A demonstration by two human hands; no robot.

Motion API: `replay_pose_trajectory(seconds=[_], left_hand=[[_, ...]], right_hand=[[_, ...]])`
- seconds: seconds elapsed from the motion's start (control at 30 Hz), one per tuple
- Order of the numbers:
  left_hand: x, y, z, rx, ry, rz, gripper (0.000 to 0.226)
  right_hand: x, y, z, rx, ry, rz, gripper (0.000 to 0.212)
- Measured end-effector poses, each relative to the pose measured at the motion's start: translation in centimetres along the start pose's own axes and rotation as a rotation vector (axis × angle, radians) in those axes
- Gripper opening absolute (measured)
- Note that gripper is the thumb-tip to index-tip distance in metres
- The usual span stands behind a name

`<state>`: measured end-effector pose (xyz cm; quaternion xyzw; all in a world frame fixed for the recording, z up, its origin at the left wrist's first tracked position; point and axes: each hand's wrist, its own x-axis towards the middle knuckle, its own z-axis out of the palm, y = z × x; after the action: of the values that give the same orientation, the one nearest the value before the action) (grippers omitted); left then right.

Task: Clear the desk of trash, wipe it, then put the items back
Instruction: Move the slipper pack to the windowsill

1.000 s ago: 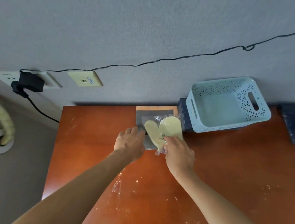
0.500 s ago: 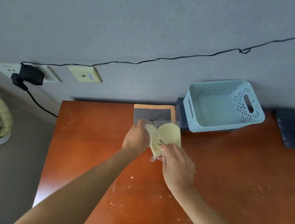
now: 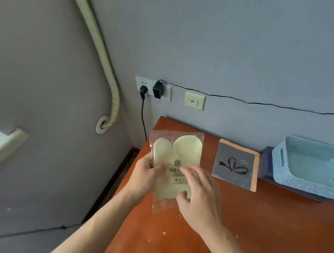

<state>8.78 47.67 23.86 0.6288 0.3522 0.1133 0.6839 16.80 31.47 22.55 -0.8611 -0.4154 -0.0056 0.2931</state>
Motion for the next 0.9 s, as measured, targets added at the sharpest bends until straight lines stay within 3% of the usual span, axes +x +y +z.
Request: replay_pose_trajectory(seconds=[0.13,0.2,0.27,0.37,0.43,0.63,0.9], left_hand=[[-9.0,-0.1,-10.1,-0.086,0.149,0.039,0.014],[-14.1,-0.9,-15.0,-0.142,0.241,0.063,0.016],[-19.3,-2.2,-19.7,-0.209,0.348,0.091,0.019],[-27.3,-4.4,-26.3,-0.255,0.536,0.130,0.028],[-32.5,-6.1,-30.3,-0.263,0.669,0.147,0.035],[-46.0,-11.2,-38.1,-0.263,1.074,0.094,0.034],[-57.6,-16.2,-41.7,-0.323,1.483,0.016,0.032]], right_hand=[[0.8,-8.8,0.2,0.201,-0.018,0.187,0.056],[0.7,-14.1,1.1,0.357,-0.238,0.295,0.068],[-0.3,-20.1,2.7,0.500,-0.481,0.285,0.069],[-3.5,-28.9,6.7,0.502,-0.616,0.087,0.035],[-5.9,-34.6,9.2,0.510,-0.629,-0.024,0.026],[-13.2,-49.1,13.6,0.591,-0.821,-0.299,0.017],[-21.8,-60.4,17.9,0.568,-1.062,-0.613,0.007]])
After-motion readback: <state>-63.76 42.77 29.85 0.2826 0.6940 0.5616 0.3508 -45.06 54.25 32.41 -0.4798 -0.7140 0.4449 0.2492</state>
